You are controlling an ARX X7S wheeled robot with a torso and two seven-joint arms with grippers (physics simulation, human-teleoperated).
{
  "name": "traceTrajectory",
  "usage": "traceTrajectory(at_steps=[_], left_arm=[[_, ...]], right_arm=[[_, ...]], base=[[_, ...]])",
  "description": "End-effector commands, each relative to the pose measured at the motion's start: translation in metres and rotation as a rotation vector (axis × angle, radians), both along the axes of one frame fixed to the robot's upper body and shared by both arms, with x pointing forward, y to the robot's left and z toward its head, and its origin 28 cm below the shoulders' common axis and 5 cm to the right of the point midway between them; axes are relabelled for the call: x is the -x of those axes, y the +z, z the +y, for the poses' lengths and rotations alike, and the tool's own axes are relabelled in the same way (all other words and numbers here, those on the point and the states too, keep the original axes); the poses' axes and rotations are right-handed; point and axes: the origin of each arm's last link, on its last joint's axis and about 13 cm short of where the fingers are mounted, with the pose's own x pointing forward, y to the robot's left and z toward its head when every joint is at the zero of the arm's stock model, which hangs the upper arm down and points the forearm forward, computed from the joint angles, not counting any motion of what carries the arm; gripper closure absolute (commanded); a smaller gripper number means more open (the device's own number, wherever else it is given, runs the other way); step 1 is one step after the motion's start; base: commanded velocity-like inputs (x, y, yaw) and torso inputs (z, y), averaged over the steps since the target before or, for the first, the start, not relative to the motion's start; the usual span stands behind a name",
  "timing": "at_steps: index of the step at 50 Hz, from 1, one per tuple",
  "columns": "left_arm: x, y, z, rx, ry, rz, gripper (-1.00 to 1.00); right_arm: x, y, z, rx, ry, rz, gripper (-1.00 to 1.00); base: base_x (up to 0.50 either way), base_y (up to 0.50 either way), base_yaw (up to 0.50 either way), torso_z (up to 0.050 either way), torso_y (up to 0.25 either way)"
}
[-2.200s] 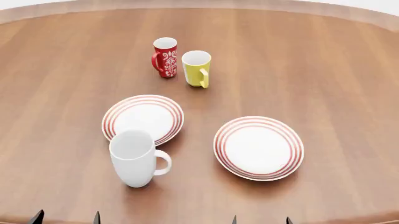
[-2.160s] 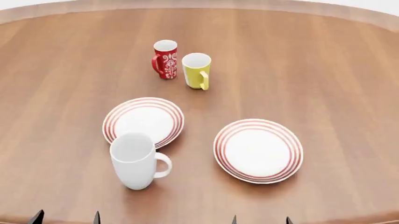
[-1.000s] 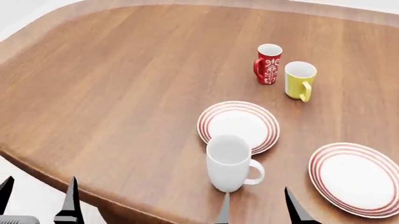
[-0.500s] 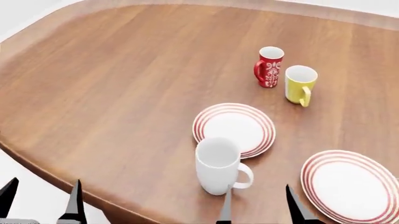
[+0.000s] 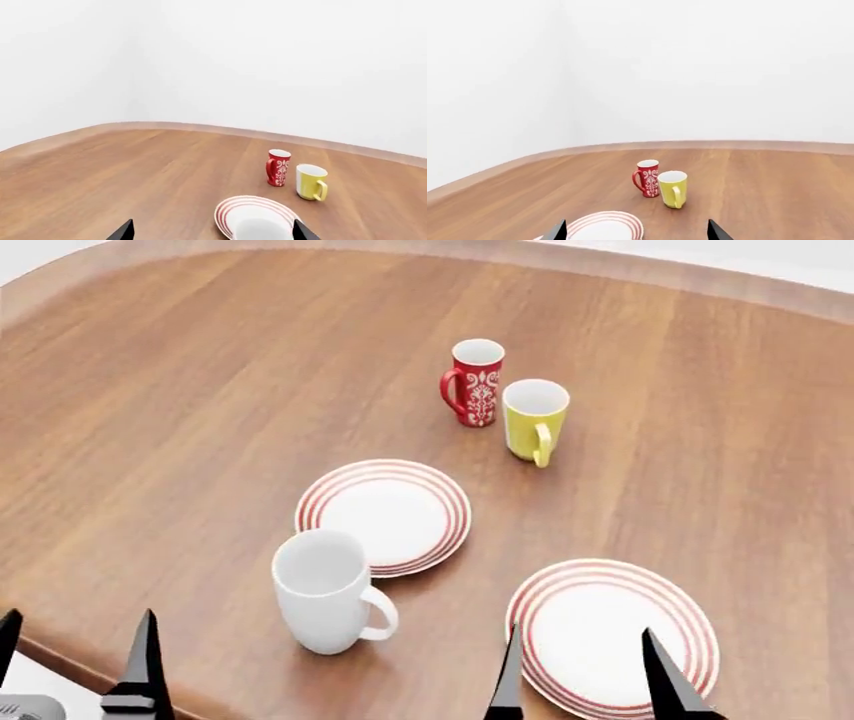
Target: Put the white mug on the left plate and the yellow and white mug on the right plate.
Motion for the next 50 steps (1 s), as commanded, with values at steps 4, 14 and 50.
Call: traceTrajectory(at_steps=[4,14,50], left_arm=[[-0.007,0.018,0.019,0.058,0.062,-0.016,-1.00],[-0.012,0.024,0.031,0.080,0.142,-0.043,-1.00],[-0.013,0.025,0.032,0.111,0.125,-0.044,-1.00]], right_arm=[[0.007,0.006,-0.010,-0.021,-0.057,-0.019,-1.00],[0.007,0.006,-0.012,-0.009,-0.082,-0.013,-1.00],[0.007,0.004,-0.016,-0.023,-0.094,-0.033,-1.00]], base=[[0.00,0.00,0.00,0.000,0.000],[0.38,0.14,0.00,0.000,0.000],[0.36,0.13,0.00,0.000,0.000]])
